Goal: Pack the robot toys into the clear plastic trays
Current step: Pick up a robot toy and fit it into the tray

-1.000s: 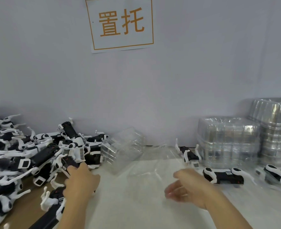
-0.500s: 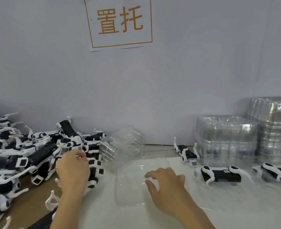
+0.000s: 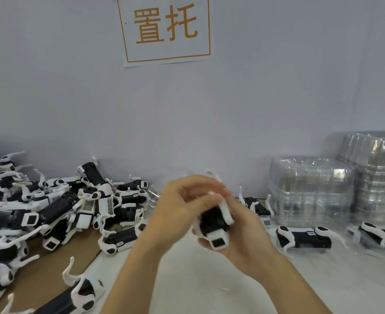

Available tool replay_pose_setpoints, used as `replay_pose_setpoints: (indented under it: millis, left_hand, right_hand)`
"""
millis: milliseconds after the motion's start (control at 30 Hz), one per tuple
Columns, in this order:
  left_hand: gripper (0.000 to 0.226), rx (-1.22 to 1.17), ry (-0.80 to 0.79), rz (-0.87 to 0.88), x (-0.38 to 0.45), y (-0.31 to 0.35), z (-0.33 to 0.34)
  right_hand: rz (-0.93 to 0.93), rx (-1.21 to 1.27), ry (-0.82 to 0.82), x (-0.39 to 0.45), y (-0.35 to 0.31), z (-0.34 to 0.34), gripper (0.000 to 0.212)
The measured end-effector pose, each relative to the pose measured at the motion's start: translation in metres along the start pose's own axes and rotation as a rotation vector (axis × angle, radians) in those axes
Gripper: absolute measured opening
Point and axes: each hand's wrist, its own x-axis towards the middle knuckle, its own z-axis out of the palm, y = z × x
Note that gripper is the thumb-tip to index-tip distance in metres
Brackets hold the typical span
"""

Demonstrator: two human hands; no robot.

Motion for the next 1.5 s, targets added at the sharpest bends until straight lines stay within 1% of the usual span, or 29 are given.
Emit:
replay_pose_setpoints:
  millis: [33, 67, 133, 167, 200, 267, 333, 400, 500, 533, 567, 633, 667, 700, 767, 833, 900, 933, 1000, 1033, 1067, 1133, 1167, 1200, 1267, 1300, 1400, 1433, 1500]
  left_hand:
    - [0.019, -0.011, -0.054, -0.014, 0.0, -0.007, 0.004]
    - [0.023, -0.01, -0.026, -0.008, 0.001, -0.015, 0.007]
    - [0.021, 0.087, 0.2, -0.014, 0.001, -0.032, 0.004]
    - [0.021, 0.216, 0.288, -0.054, -0.001, -0.043, 0.0]
    - [0.023, 0.411, 0.287, -0.124, -0.004, -0.055, -0.006]
    - [0.02, 0.846, 0.068, -0.372, -0.017, -0.082, -0.019]
    - [0.035, 1.045, -0.109, -0.601, -0.026, -0.096, -0.027]
    - [0.05, 1.149, -0.091, -0.612, -0.026, -0.094, -0.027]
    - [0.05, 1.294, -0.043, -0.644, -0.017, -0.073, -0.014]
    - [0.046, 1.318, -0.039, -0.645, -0.015, -0.065, -0.009]
    - [0.042, 1.329, -0.018, -0.619, -0.013, -0.058, -0.005]
    - [0.037, 1.265, 0.043, -0.461, -0.008, -0.043, -0.001]
    - [0.046, 1.17, 0.051, -0.352, -0.006, -0.038, -0.001]
    - [0.063, 1.049, 0.007, -0.247, -0.003, -0.033, -0.002]
    - [0.089, 0.818, -0.14, -0.109, -0.001, -0.024, -0.003]
    - [0.089, 0.703, -0.244, -0.027, -0.001, -0.025, -0.006]
    - [0.074, 0.671, -0.268, 0.009, -0.003, -0.029, -0.006]
    - [0.065, 0.616, -0.236, -0.007, -0.003, -0.034, -0.006]
    - [0.042, 0.316, -0.098, -0.095, -0.004, -0.038, -0.006]
    - [0.025, 0.189, -0.02, -0.138, -0.004, -0.039, -0.004]
    - [0.017, 0.141, 0.06, -0.173, -0.004, -0.038, -0.001]
    - [0.039, 0.147, 0.157, -0.272, -0.002, -0.037, 0.007]
    - [0.045, 0.139, 0.191, -0.317, -0.001, -0.037, 0.009]
    - [0.049, 0.138, 0.215, -0.361, 0.001, -0.035, 0.012]
    - [0.051, 0.181, 0.201, -0.411, 0.003, -0.034, 0.012]
    - [0.052, 0.197, 0.174, -0.433, 0.002, -0.033, 0.011]
    - [0.053, 0.196, 0.068, -0.496, -0.002, -0.035, 0.006]
    - [0.054, 0.172, 0.046, -0.519, -0.003, -0.034, 0.006]
    - [0.056, -0.027, -0.006, -0.564, -0.004, -0.033, 0.009]
  right_hand:
    - [-0.029, 0.022, 0.011, 0.0, -0.001, -0.003, 0.035]
    - [-0.055, 0.038, 0.037, 0.0, -0.003, -0.008, 0.032]
    - [-0.088, 0.0, 0.126, 0.001, -0.007, -0.02, 0.036]
    - [-0.103, -0.054, 0.17, 0.002, -0.01, -0.025, 0.037]
    - [-0.123, -0.11, 0.202, 0.002, -0.013, -0.029, 0.033]
    - [-0.156, -0.252, 0.239, 0.002, -0.016, -0.032, 0.022]
    - [-0.181, -0.407, 0.291, 0.003, -0.017, -0.031, 0.02]
    - [-0.224, -0.496, 0.382, 0.003, -0.016, -0.03, 0.03]
    - [-0.249, -0.503, 0.506, 0.003, -0.017, -0.03, 0.059]
    - [-0.241, -0.453, 0.529, 0.003, -0.018, -0.029, 0.058]
    - [-0.23, -0.386, 0.541, 0.003, -0.018, -0.028, 0.049]
    - [-0.201, -0.292, 0.545, 0.002, -0.021, -0.027, 0.028]
    - [-0.173, -0.272, 0.53, 0.002, -0.023, -0.026, 0.021]
    - [-0.133, -0.251, 0.497, 0.001, -0.024, -0.025, 0.016]
    - [-0.024, -0.188, 0.359, -0.001, -0.026, -0.023, 0.017]
    - [0.062, -0.123, 0.227, -0.004, -0.026, -0.018, 0.02]
    - [0.094, -0.147, 0.167, -0.007, -0.028, -0.013, 0.024]
    - [0.084, -0.159, 0.163, -0.008, -0.029, -0.011, 0.028]
    - [0.052, -0.172, 0.174, -0.009, -0.033, -0.009, 0.035]
    - [0.027, -0.223, 0.173, -0.009, -0.035, -0.008, 0.034]
    - [-0.01, -0.343, 0.166, -0.009, -0.035, -0.008, 0.031]
    - [-0.104, -0.696, 0.144, -0.007, -0.029, -0.006, 0.028]
    - [-0.175, -0.82, 0.12, -0.006, -0.024, -0.004, 0.032]
    - [-0.243, -0.872, 0.099, -0.006, -0.019, -0.001, 0.038]
    - [-0.309, -0.874, 0.026, -0.005, -0.012, 0.002, 0.042]
    - [-0.293, -0.85, -0.024, -0.005, -0.01, 0.001, 0.04]
    - [-0.121, -0.629, -0.106, -0.004, -0.006, -0.004, 0.027]
    - [-0.09, -0.577, -0.087, -0.002, -0.003, -0.005, 0.023]
    - [-0.151, -0.601, 0.032, 0.002, 0.002, -0.008, 0.018]
